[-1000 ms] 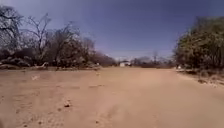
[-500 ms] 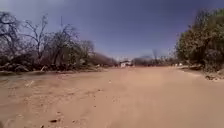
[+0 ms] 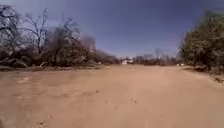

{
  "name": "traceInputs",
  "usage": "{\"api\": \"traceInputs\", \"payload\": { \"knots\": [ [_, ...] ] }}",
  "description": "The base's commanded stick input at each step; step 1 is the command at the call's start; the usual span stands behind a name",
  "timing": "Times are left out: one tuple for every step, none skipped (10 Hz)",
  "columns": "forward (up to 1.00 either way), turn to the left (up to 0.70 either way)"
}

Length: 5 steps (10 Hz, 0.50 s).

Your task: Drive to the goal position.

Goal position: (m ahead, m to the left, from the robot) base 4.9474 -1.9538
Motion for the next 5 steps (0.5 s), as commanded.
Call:
{"api": "traceInputs", "payload": {
  "knots": [
    [0.85,-0.33],
    [0.85,-0.33],
    [0.85,-0.33],
    [0.85,-0.33],
    [0.85,-0.33]
  ]
}}
